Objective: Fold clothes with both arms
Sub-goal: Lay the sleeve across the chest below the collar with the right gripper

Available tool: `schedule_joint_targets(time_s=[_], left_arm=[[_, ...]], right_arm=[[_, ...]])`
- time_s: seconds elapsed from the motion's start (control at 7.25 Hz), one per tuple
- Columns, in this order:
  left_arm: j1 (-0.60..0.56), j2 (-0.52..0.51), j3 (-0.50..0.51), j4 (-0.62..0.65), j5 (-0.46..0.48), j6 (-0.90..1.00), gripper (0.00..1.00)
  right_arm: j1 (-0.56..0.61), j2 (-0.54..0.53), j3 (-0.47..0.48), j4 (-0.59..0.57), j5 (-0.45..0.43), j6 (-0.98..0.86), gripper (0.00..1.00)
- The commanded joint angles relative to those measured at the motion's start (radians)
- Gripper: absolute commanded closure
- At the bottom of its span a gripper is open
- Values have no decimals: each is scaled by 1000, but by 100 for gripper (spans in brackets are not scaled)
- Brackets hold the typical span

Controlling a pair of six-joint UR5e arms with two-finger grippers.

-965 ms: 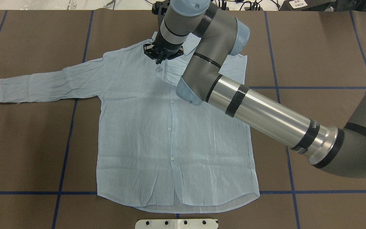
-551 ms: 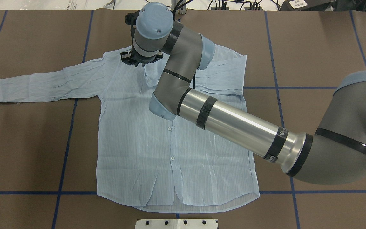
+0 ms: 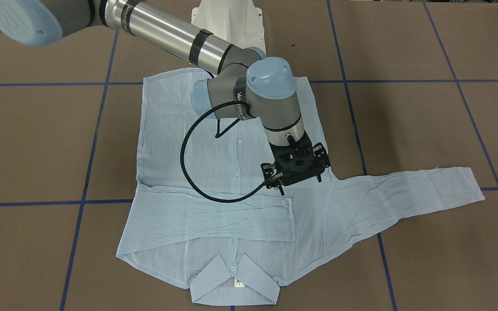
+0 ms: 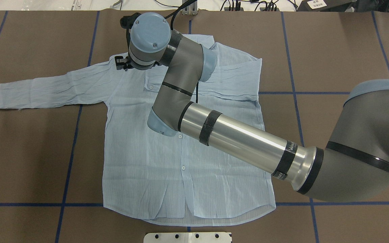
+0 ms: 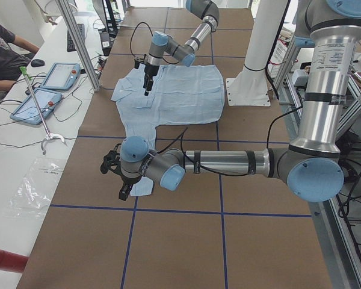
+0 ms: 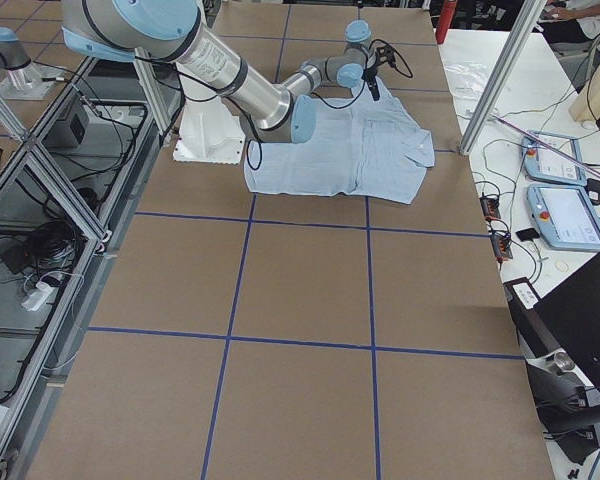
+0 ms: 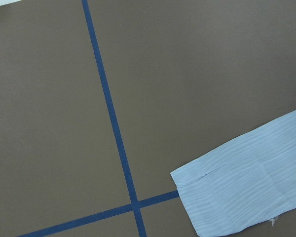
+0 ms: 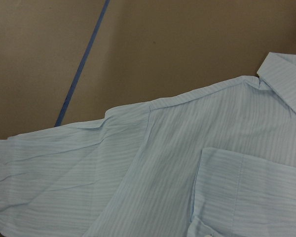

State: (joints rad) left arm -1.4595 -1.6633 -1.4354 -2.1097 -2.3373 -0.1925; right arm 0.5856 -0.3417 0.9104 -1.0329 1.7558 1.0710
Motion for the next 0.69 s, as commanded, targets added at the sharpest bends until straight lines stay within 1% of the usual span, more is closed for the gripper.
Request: schedule_joint_targets(time_s=[0.0, 0.14, 0.28, 0.41, 0.55], left_arm=[[129, 16, 6, -182, 152, -310, 1], [213, 39, 9, -266, 223, -459, 1], [249, 60, 24, -323, 254, -544, 1], [284, 88, 45, -401, 292, -641, 2], [300, 88, 97, -473, 326, -695, 3]], right_arm=[[6, -32, 162, -272, 52, 11, 0], [29, -66, 229, -353, 92, 4, 0], [49, -107, 287, -408, 114, 4, 0], [71, -150, 367, -488, 120, 4, 0], [103, -196, 442, -566, 163, -6, 0]])
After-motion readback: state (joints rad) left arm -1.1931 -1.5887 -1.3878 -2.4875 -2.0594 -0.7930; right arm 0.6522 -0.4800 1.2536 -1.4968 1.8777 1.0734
